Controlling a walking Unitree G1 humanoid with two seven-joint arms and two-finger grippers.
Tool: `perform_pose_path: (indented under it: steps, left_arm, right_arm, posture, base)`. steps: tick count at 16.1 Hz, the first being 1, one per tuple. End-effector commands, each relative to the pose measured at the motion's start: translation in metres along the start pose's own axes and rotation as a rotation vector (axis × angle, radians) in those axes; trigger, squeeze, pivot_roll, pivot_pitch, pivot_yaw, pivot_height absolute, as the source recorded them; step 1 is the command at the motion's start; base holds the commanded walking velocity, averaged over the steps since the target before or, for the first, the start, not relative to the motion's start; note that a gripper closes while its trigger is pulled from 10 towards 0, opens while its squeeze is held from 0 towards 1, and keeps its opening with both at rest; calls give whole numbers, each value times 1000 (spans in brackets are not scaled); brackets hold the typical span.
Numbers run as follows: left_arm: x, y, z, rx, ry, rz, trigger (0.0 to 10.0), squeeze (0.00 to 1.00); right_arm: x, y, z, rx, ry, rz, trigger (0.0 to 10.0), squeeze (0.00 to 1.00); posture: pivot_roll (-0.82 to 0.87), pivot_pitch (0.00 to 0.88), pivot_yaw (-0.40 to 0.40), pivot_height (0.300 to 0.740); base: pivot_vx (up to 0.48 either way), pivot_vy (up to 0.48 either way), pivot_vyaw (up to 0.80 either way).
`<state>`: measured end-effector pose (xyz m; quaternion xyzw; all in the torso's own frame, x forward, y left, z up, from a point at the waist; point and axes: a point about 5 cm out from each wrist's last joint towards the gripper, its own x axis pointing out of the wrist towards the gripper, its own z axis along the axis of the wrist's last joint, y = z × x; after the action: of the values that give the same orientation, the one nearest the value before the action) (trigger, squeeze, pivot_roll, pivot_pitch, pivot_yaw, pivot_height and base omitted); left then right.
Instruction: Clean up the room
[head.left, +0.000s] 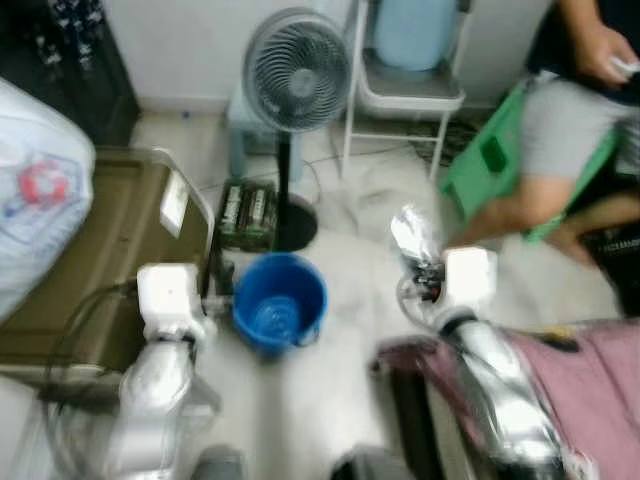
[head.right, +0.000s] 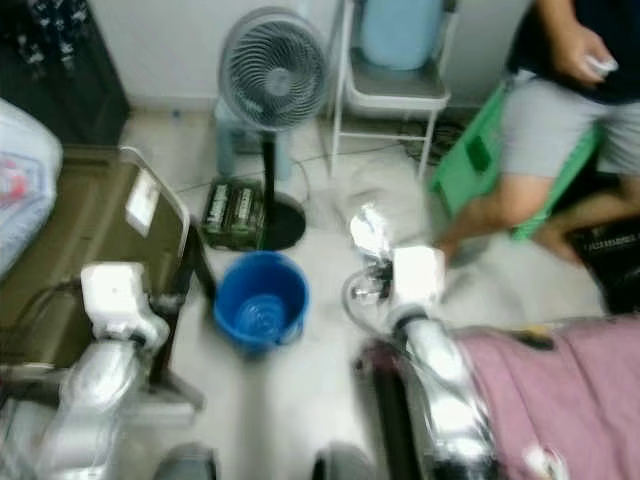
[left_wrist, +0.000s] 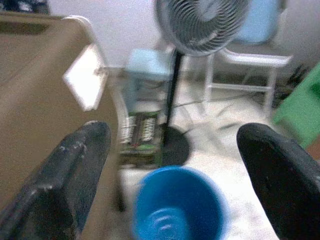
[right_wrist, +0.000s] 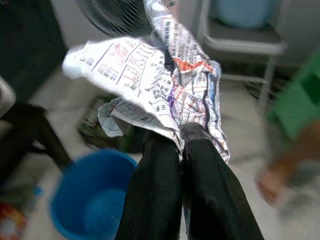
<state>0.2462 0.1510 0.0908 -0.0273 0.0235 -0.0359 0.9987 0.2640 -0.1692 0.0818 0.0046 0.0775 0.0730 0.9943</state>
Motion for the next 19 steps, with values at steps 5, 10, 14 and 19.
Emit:
perform_pose_path:
  steps: [5,10,14,19]
  left_arm:
    - [-2,7,-1,6,6,13,10000,0]
    - [-2,6,-2,6,8,10,10000,0]
    - [-1,7,-2,21,13,40,10000,0]
    - [-1,10,-2,33,12,69,10000,0]
  right_arm:
    - [4,5,6,4,-23,14,10000,0]
    - [4,4,6,0,-22,11,10000,0]
    - [4,5,7,1,-31,14,10000,0]
    - [4,10,10,-20,-53,42,10000,0]
  posture:
    - [-5,155,-83,740]
    - [-7,157,-81,740]
    - [-7,157,-83,740]
    - [-3,157,-81,740]
  base:
    - [328,0,-179]
    - [329,0,0]
    - [244,0,0]
    - [0,0,264]
